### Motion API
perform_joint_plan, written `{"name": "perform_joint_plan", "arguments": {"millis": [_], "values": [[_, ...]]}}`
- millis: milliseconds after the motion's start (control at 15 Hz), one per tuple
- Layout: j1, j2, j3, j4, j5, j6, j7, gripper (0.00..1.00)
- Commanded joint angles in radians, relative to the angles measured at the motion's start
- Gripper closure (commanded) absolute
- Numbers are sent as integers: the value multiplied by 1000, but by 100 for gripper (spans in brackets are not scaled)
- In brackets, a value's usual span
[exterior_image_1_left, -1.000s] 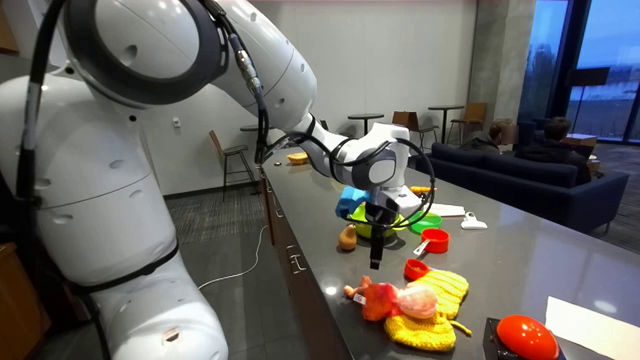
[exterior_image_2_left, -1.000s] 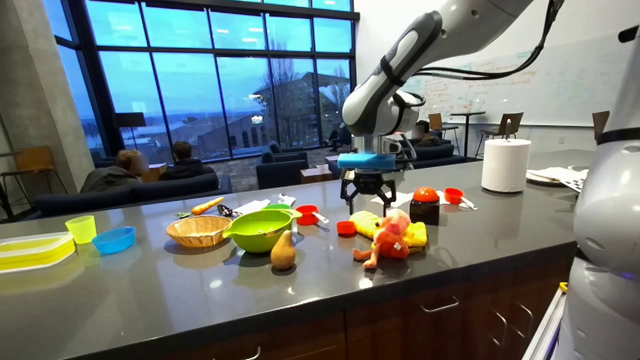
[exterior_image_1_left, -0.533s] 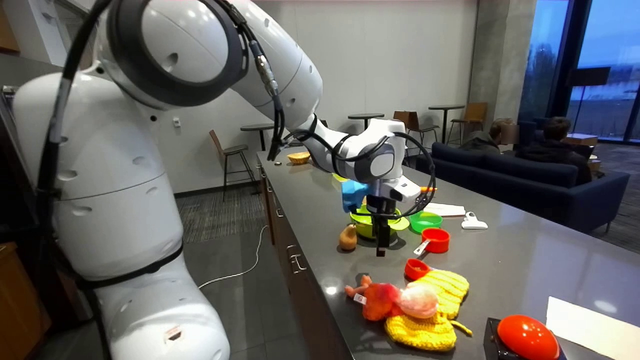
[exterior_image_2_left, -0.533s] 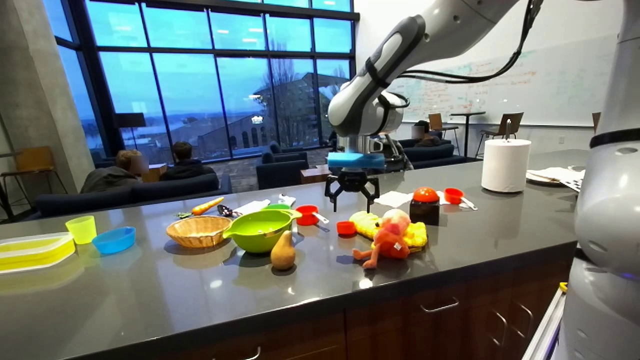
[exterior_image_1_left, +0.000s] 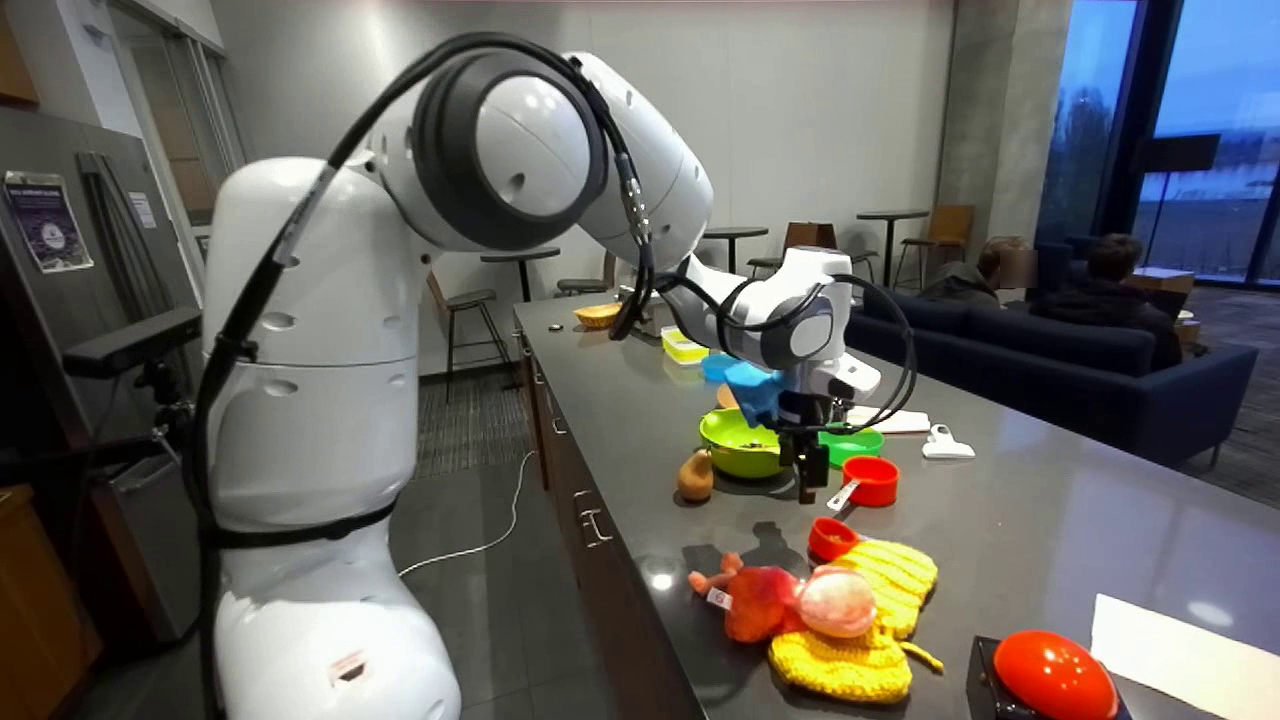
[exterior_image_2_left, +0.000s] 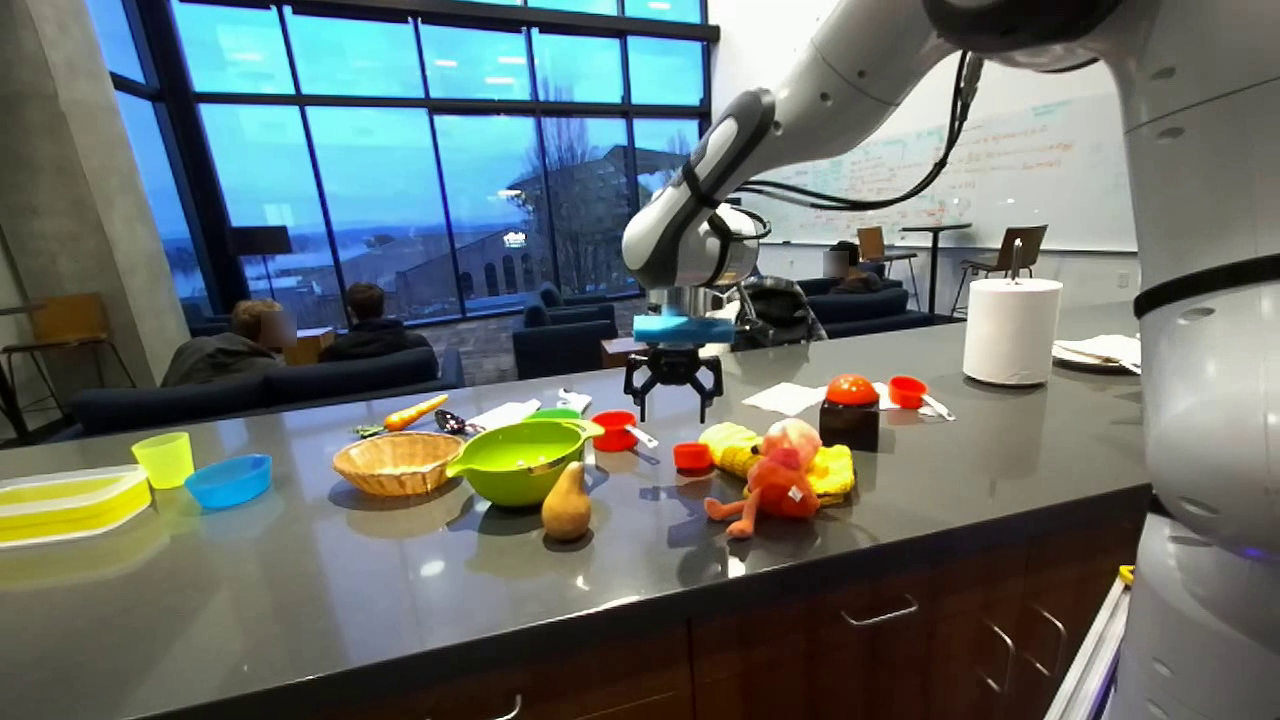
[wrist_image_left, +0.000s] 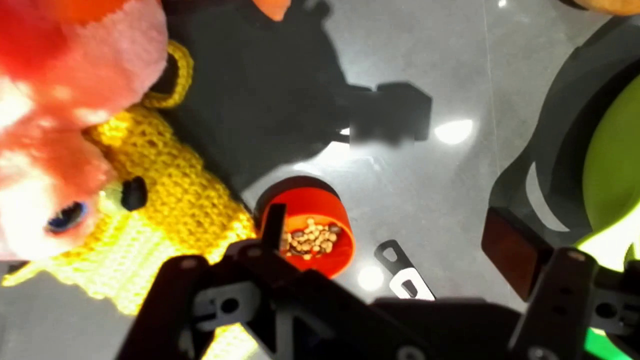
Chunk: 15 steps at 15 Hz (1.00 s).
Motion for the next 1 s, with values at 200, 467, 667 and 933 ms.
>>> {"name": "perform_joint_plan", "arguments": {"millis": [200,467,667,933], "values": [[-12,181,-54,228,-14,-96,-89,0],[-9,198,-71,236,-5,-94,-101,0],[-14,230,-73,278,-5,-112,-114,0],[-21,246,-66,295,11,-126,-129,0]]}}
